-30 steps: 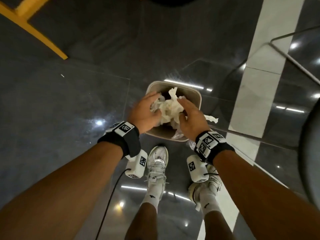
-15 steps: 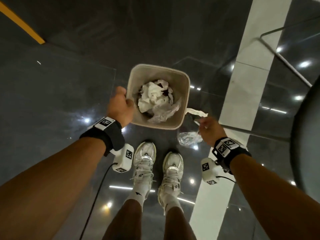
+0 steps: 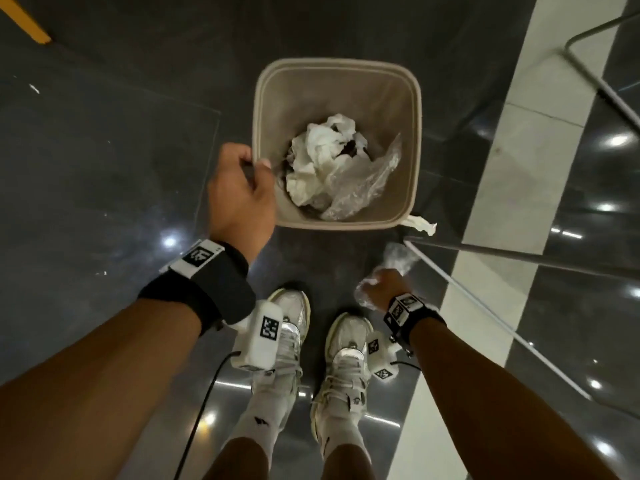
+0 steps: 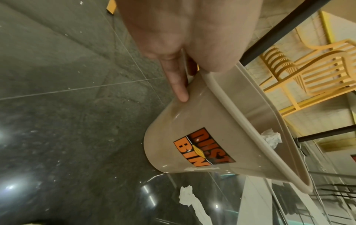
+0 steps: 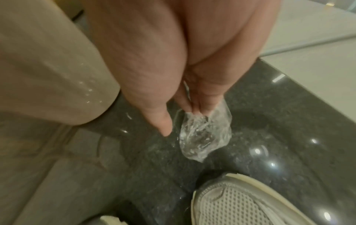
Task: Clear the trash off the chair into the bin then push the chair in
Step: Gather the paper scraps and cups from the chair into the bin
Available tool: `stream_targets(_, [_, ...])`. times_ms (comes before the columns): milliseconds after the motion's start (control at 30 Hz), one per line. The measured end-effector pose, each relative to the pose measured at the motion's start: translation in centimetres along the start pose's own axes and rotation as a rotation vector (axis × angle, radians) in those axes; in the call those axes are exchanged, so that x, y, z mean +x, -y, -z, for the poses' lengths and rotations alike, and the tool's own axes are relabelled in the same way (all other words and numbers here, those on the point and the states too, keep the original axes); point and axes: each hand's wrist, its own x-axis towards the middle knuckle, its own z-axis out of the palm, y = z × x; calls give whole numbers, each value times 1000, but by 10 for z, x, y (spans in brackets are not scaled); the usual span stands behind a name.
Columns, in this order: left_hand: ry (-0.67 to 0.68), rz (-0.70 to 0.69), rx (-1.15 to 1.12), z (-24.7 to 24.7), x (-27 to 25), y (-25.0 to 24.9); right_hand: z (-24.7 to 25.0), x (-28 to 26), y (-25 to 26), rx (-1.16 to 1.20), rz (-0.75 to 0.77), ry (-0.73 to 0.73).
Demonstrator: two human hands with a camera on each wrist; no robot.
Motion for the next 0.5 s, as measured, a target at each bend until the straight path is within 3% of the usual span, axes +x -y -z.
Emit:
stream_targets(333, [16,5,-19,-4,11,-1,65,14,39,102,205,-498])
stream_targets(500, [-1,-1,-51,-2,21,-2,78,61,55,298,171,-450])
